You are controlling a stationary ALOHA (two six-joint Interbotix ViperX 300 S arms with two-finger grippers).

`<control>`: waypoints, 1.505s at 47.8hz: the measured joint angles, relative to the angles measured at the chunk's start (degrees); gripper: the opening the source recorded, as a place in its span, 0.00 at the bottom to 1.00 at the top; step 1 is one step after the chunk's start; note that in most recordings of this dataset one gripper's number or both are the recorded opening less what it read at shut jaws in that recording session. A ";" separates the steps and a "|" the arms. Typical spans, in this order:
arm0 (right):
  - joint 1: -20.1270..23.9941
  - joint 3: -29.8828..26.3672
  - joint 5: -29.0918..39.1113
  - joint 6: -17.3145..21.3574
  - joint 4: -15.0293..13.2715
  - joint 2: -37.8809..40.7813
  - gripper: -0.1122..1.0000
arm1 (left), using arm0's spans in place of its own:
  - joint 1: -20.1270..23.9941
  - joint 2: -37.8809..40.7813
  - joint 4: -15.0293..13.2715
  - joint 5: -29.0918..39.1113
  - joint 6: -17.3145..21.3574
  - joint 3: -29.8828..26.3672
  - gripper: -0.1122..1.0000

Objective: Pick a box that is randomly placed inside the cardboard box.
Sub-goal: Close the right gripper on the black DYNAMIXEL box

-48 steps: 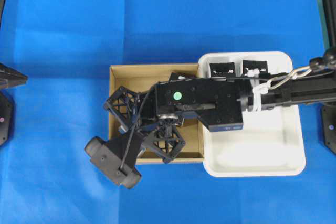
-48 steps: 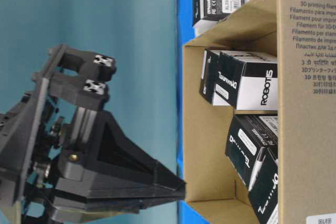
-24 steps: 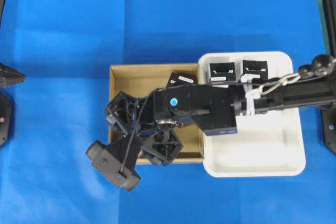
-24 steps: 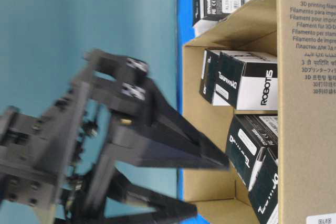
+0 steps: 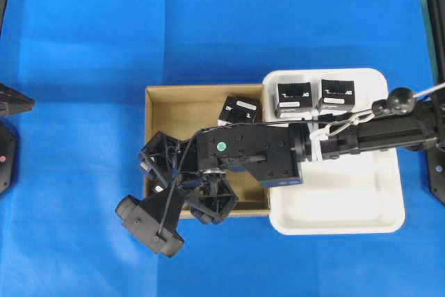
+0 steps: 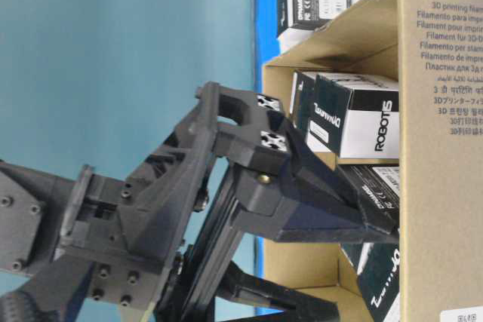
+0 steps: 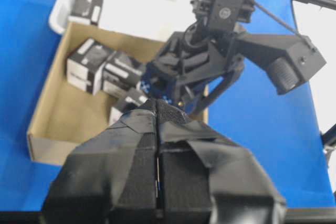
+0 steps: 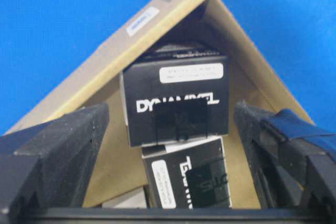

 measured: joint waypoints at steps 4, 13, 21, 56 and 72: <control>-0.35 0.44 0.00 0.00 -0.09 0.00 0.99 | 0.00 0.26 0.00 0.00 0.18 0.00 0.04; -1.58 1.14 -0.09 -0.09 -0.44 0.62 0.99 | 0.00 1.05 0.00 0.00 0.18 0.00 0.04; -1.67 2.20 -0.88 -0.18 -0.44 1.23 0.99 | 0.00 1.14 0.09 -0.18 0.18 -0.09 0.04; -0.18 2.20 -5.01 -0.09 -0.53 2.90 0.97 | 0.00 1.14 0.09 -1.58 0.09 0.00 0.04; 0.88 1.14 -0.79 0.62 -3.08 1.05 0.81 | 0.00 1.05 0.09 -1.58 0.18 0.00 0.04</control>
